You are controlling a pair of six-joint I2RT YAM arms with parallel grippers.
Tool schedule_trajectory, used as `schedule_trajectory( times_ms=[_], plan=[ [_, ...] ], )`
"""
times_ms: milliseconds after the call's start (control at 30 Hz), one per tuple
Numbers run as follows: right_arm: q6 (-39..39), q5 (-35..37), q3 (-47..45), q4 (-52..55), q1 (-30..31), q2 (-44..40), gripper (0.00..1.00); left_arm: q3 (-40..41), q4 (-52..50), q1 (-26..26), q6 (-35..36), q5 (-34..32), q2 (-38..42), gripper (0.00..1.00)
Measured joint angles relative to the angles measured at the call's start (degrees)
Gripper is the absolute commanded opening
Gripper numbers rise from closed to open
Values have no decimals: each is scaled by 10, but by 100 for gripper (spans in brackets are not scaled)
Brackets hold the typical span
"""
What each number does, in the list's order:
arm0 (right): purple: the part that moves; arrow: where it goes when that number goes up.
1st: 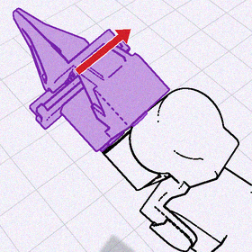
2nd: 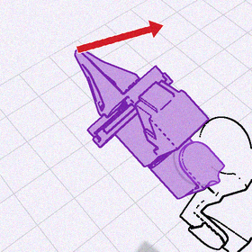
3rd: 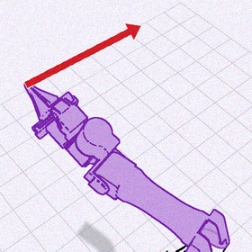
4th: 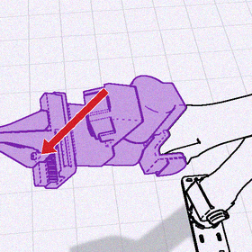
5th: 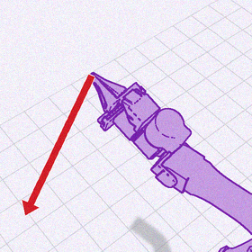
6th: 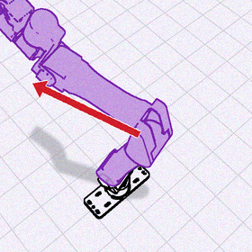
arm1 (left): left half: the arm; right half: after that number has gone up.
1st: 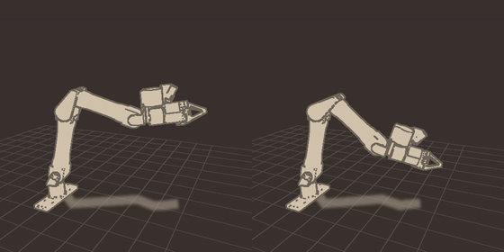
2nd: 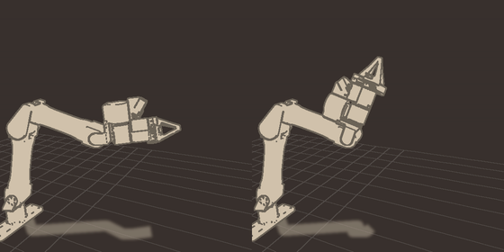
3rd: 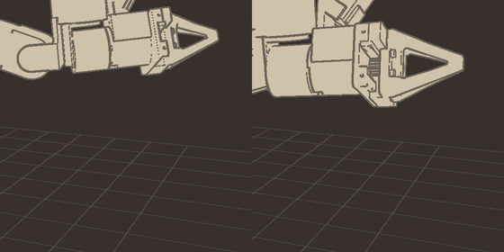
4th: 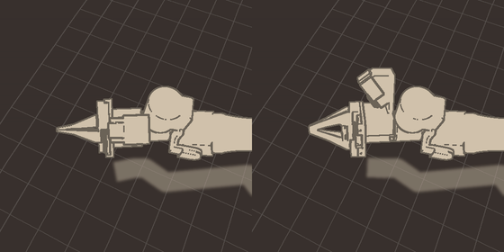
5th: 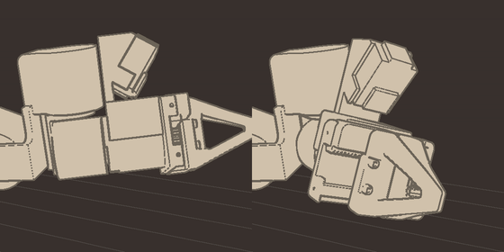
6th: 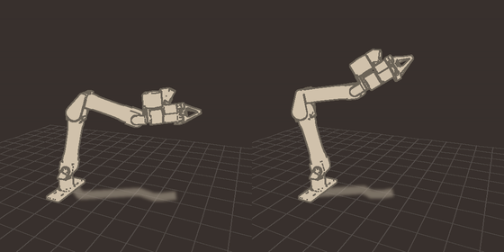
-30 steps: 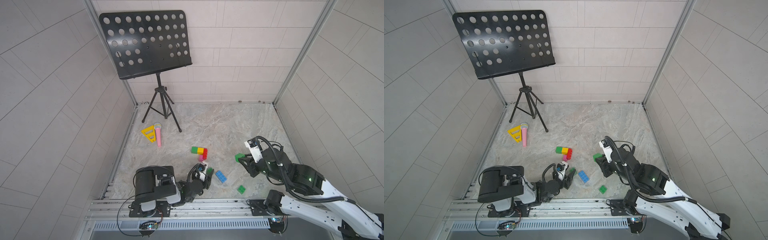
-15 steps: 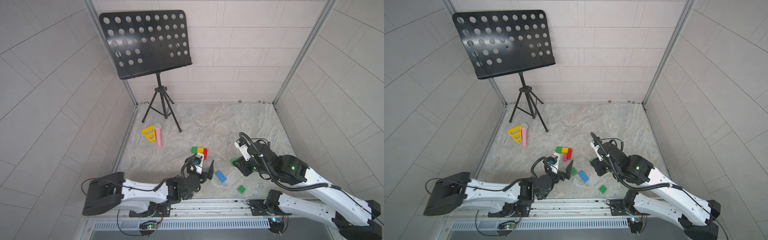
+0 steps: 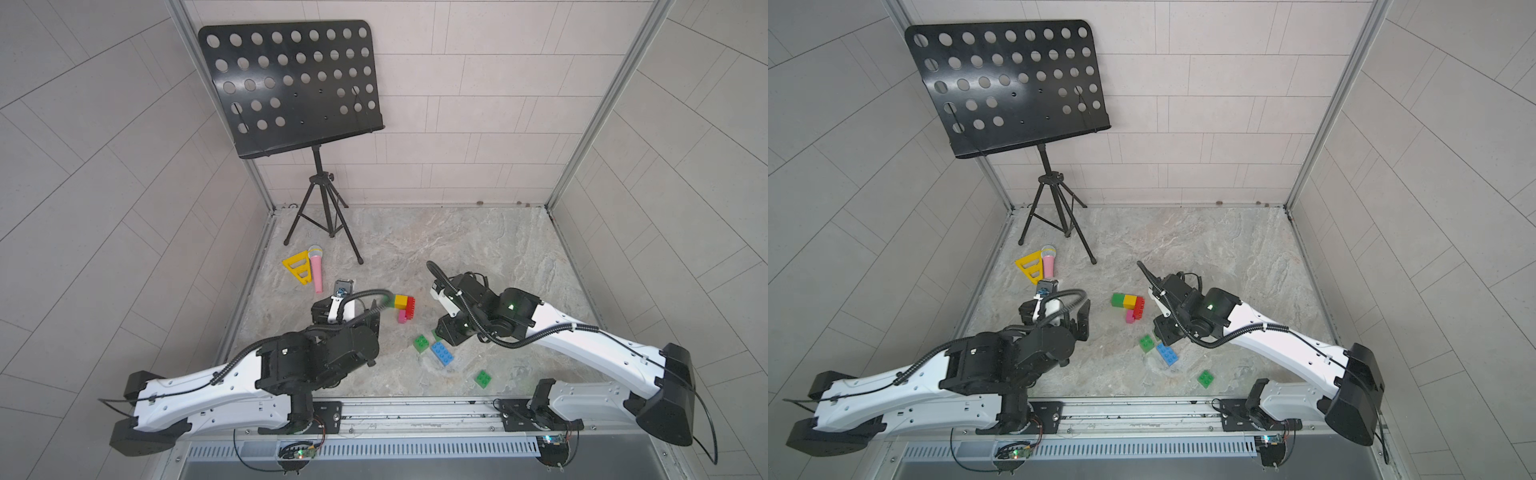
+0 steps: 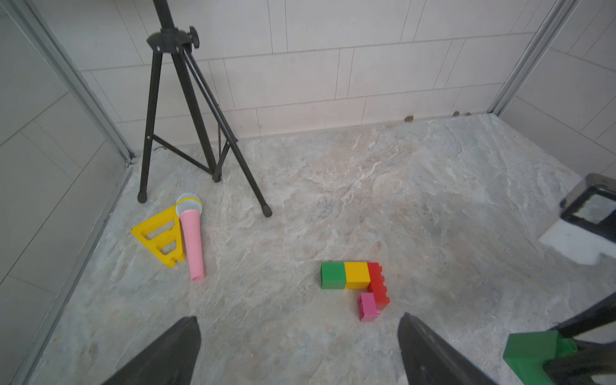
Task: Assemble the letter r with lego
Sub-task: Assemble the lego brick with the lego brick.
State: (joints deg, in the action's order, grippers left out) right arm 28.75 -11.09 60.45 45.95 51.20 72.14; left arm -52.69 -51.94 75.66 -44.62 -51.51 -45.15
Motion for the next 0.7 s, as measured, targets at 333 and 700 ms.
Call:
schedule_trajectory(
  times_ms=[333, 700],
  plan=[
    [-11, 24, 17, -33, 42, 122, 0, 35, -84, 0, -6, 76, 159, 100],
    [-20, 70, 67, -42, 64, 192, 0, 88, -64, 0, -5, 80, 346, 100]
  ],
)
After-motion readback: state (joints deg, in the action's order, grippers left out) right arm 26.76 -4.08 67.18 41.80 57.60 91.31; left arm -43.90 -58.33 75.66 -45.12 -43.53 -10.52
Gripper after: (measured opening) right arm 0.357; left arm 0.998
